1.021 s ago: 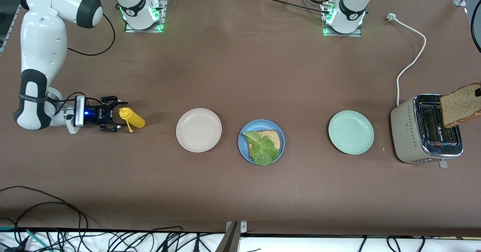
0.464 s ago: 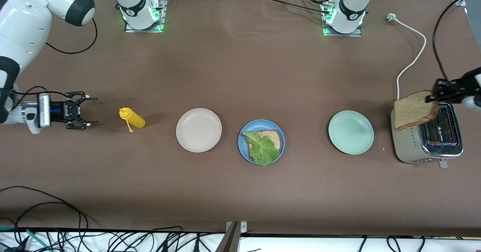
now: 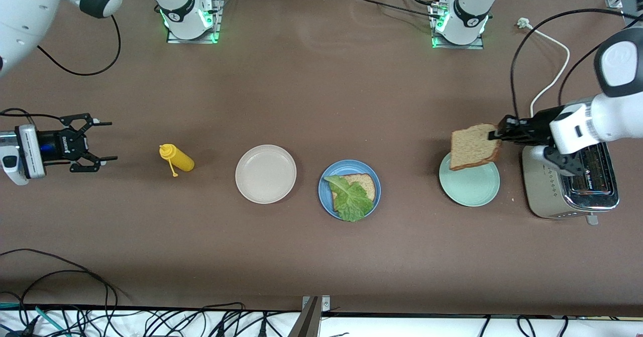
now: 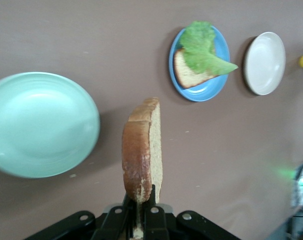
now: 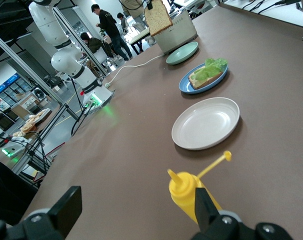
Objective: Make sandwich in blue plate with both arms
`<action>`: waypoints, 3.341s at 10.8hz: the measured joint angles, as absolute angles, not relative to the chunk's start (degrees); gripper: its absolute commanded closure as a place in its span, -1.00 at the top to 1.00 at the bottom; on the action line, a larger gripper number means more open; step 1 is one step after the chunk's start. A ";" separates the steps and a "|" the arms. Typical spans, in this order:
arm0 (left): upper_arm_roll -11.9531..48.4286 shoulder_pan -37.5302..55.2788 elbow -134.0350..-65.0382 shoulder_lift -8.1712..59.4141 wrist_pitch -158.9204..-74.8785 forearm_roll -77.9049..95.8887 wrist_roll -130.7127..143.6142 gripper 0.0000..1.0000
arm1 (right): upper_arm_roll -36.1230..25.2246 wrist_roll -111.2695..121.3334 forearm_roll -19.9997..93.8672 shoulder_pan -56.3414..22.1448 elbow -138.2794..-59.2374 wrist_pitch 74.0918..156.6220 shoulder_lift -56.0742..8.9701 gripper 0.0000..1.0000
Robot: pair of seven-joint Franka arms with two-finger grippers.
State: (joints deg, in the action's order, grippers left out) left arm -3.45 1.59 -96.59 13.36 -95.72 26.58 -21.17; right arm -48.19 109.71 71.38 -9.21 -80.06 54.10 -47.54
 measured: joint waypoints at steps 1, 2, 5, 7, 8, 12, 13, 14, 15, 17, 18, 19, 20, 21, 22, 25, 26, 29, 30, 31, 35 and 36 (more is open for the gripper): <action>-3.37 2.33 -96.60 14.85 -95.90 29.59 -20.75 -1.00 | -48.21 105.80 70.84 -10.18 -80.01 54.03 -45.35 0.99; -3.29 2.98 -96.60 16.00 -96.74 31.45 -20.68 -1.00 | -48.21 103.09 70.72 -10.96 -79.99 53.96 -43.70 0.99; -2.92 6.15 -96.61 19.18 -100.20 39.96 -20.55 -1.00 | -48.22 96.24 70.67 -12.64 -80.00 53.85 -41.48 0.99; -2.83 9.22 -96.60 22.43 -104.24 46.56 -20.50 -1.00 | -48.25 89.49 70.67 -14.45 -79.97 53.85 -39.70 0.99; -2.80 10.80 -96.59 24.16 -106.34 49.77 -20.50 -1.00 | -48.30 85.89 70.66 -15.51 -79.95 53.96 -38.61 0.99; -2.78 15.39 -96.07 31.61 -111.17 64.24 -20.53 -1.00 | -43.91 68.20 63.56 -17.21 -79.56 59.66 -31.45 0.99; -2.76 16.19 -95.44 32.97 -113.12 65.20 -20.52 -1.00 | -39.64 62.56 57.57 -17.16 -79.41 63.70 -27.32 0.99; -2.76 16.83 -94.48 34.14 -114.69 65.92 -20.49 -1.00 | -35.58 56.11 51.92 -17.17 -79.35 66.81 -23.34 0.99; -2.75 17.40 -93.36 35.27 -115.33 67.50 -20.47 -1.00 | -31.83 49.95 46.66 -16.95 -79.34 68.86 -19.98 0.99; -2.74 18.38 -91.88 37.03 -116.08 69.95 -20.46 -1.00 | -23.43 40.97 34.20 -14.56 -79.36 73.20 -15.16 1.00; -2.74 18.75 -91.62 37.65 -116.72 71.00 -20.46 -1.00 | -18.50 37.36 26.11 -12.72 -79.37 74.94 -13.12 1.00; -2.74 19.14 -91.53 38.18 -117.45 71.23 -20.46 -1.00 | -13.85 33.42 18.54 -11.01 -79.38 76.00 -11.41 1.00; -2.75 19.56 -91.50 38.86 -117.95 71.23 -20.47 -1.00 | -10.59 29.57 11.95 -10.00 -79.42 77.27 -10.15 0.99; -2.75 19.87 -91.49 39.69 -118.24 71.23 -20.52 -0.92 | -9.22 26.42 7.11 -9.70 -79.71 78.68 -9.39 0.99; -2.75 20.04 -91.48 40.56 -118.39 71.23 -20.74 -0.72 | -8.34 23.17 3.07 -9.42 -80.65 81.44 -8.82 0.99; -3.08 19.91 -91.44 42.44 -118.67 71.23 -24.68 -0.33 | -5.13 15.97 -3.12 -7.21 -89.90 95.31 -4.95 0.95; -3.36 19.57 -91.45 42.80 -118.72 71.23 -26.51 -0.15 | -4.81 14.80 -3.15 -6.67 -92.80 99.09 -3.75 0.96; -4.15 18.47 -91.46 43.96 -118.73 71.23 -28.68 1.00 | -3.90 10.08 -1.32 -5.54 -97.01 105.09 -1.56 0.99; -4.65 18.42 -91.45 44.27 -118.74 71.23 -28.83 1.00 | -2.85 7.40 0.56 -4.95 -97.12 105.06 -0.95 0.99; -4.92 18.30 -91.45 44.53 -118.74 71.23 -29.78 1.00 | -1.84 4.33 1.53 -4.32 -97.16 103.87 -0.14 0.99; -5.53 16.80 -91.11 44.63 -119.08 71.23 -31.74 1.00 | -1.12 -3.92 2.18 -2.93 -98.47 97.84 1.32 0.99; -5.56 15.48 -90.86 43.95 -119.05 71.23 -31.89 1.00 | -1.08 -4.02 2.70 -2.50 -99.25 98.17 1.28 1.00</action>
State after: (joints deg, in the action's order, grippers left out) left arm -5.56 15.48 -90.86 43.95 -119.05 71.23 -31.89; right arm -1.08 -4.02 2.70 -2.50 -99.25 98.17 1.28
